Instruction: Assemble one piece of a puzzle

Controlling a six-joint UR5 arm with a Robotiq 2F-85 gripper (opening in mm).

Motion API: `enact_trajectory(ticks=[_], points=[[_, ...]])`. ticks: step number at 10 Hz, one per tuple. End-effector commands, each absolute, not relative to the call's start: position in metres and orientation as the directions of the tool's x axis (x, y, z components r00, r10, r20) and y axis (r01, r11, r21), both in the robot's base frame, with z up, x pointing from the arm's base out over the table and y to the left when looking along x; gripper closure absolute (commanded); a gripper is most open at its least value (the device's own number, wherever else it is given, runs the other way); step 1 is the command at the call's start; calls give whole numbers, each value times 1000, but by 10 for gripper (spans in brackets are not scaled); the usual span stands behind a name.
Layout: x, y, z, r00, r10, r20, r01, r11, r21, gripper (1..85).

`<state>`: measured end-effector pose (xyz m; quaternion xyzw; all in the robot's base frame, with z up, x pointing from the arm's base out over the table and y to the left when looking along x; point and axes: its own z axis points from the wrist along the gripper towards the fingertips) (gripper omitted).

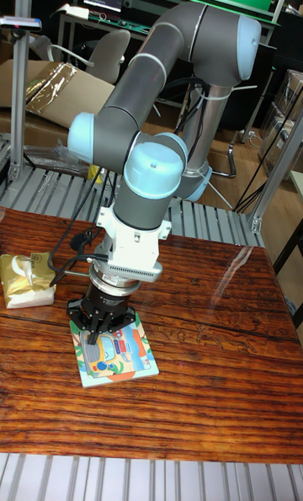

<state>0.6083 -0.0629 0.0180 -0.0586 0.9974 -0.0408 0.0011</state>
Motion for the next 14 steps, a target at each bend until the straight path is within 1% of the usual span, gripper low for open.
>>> enact_trajectory(ticks=[1,2,3,4,5,6,8,9,11,14], points=[[615,-71,38,-989,-150,-9,-149,987,-63,843],[613,-78,52,-986,-165,-7,-164,985,-59,843],[617,-87,65,-986,-167,-7,-166,982,-86,843],[622,-88,67,-990,-137,-26,-134,986,-95,843],[628,-81,66,-995,-80,-58,-76,995,-67,843],[632,-83,67,-995,-57,-78,-52,996,-71,843],[637,-74,67,-995,-31,-92,-28,999,-35,843],[632,-72,69,-997,-22,-72,-20,999,-31,843],[606,-74,69,-1000,4,26,3,999,-39,843],[599,-71,70,-999,4,46,3,999,-33,843]])
